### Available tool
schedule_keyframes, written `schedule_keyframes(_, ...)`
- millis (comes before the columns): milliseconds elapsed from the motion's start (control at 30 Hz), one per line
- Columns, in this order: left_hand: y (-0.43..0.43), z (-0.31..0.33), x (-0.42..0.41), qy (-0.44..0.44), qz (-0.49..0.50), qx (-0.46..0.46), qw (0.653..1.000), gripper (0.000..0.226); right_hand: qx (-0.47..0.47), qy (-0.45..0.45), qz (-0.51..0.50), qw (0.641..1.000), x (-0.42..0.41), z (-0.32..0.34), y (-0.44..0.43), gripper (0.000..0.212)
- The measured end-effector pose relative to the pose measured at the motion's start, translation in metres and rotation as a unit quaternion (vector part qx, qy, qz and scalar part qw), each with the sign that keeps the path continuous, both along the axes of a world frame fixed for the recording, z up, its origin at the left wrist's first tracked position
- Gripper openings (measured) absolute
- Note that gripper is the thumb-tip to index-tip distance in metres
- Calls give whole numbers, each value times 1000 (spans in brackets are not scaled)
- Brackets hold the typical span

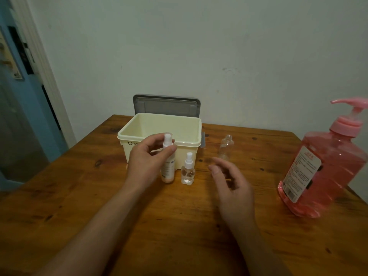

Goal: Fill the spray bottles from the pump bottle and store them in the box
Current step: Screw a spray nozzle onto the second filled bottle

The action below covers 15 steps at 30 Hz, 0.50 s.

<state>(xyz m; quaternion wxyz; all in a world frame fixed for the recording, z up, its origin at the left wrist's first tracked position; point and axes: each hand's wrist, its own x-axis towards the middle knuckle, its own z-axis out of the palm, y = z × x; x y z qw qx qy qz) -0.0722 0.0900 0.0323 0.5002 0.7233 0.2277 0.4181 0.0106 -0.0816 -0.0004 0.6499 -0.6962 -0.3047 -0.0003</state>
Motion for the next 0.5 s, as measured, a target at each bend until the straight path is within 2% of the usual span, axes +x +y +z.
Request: schedule_keyframes(500, -2, -10, 11, 9, -19, -18, 1000, 35, 9, 6, 4, 1000, -1, 2, -2, 24)
